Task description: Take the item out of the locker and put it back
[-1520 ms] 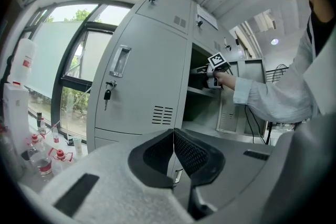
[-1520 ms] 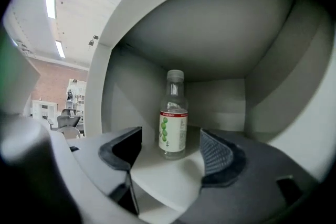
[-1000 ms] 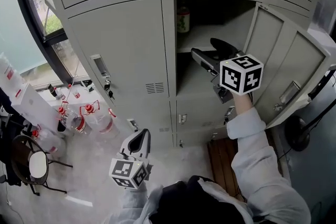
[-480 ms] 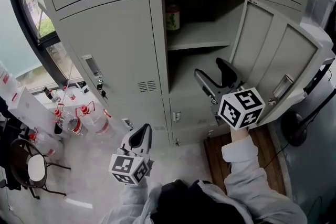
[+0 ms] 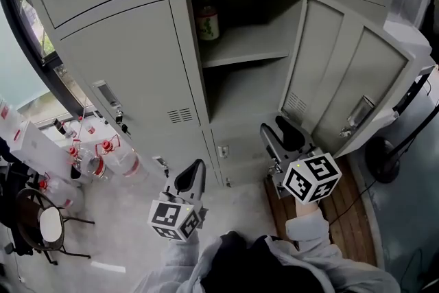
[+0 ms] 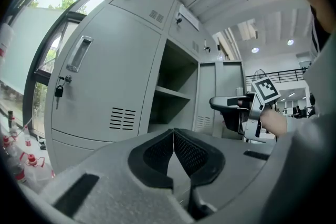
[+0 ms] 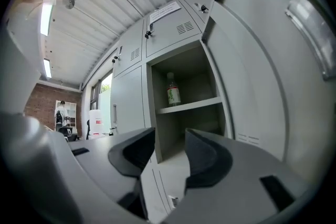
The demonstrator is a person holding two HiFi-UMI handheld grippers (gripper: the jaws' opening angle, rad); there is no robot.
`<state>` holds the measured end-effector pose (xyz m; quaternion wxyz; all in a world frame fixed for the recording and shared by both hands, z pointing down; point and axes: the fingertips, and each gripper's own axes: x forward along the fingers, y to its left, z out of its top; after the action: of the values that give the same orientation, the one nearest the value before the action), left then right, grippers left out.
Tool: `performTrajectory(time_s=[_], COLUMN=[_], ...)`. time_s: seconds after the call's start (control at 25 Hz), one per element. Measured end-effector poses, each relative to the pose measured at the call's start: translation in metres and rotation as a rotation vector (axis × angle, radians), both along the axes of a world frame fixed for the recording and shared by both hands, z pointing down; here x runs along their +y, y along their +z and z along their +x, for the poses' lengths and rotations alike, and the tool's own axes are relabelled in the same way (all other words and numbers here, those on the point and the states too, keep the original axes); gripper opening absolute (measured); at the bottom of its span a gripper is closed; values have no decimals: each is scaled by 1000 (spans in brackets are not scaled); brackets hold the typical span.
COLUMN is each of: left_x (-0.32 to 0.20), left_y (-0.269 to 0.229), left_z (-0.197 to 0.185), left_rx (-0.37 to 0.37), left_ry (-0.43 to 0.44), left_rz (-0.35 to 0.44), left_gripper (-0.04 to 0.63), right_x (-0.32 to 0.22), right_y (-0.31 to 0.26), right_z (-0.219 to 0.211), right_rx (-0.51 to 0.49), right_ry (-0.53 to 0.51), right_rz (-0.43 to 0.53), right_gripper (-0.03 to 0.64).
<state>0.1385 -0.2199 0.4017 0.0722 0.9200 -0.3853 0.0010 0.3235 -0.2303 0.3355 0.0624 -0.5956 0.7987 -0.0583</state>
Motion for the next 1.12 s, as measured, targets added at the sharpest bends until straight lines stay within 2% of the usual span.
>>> performTrajectory(time_s=[0.08,0.16,0.32,0.6,0.88,1.12], left_x=[1,2,1,-5,-9,-13], left_y=[0,1,2,7,12,11], left_z=[6,10,11,9,15,21], left_rx=[1,2,6,0,-10,-14], left_ry=[4,8,-5,-52,-52,-48], left_rz=[-2,-5,-9,-6,-17,-15], left_gripper=[8,8,8,8,8,8], right_x=[7,14,20,23,18,13], right_y=[9,16,30,56,56,59], right_z=[4,10,17,29,32,30], right_rx=[5,13,-3,11,-2,36], right_ry=[12,33,55,78,92,77], right_rz=[-16,-24,-24,-31,-16,-33], right_gripper=[153,87,0,0,0,-2])
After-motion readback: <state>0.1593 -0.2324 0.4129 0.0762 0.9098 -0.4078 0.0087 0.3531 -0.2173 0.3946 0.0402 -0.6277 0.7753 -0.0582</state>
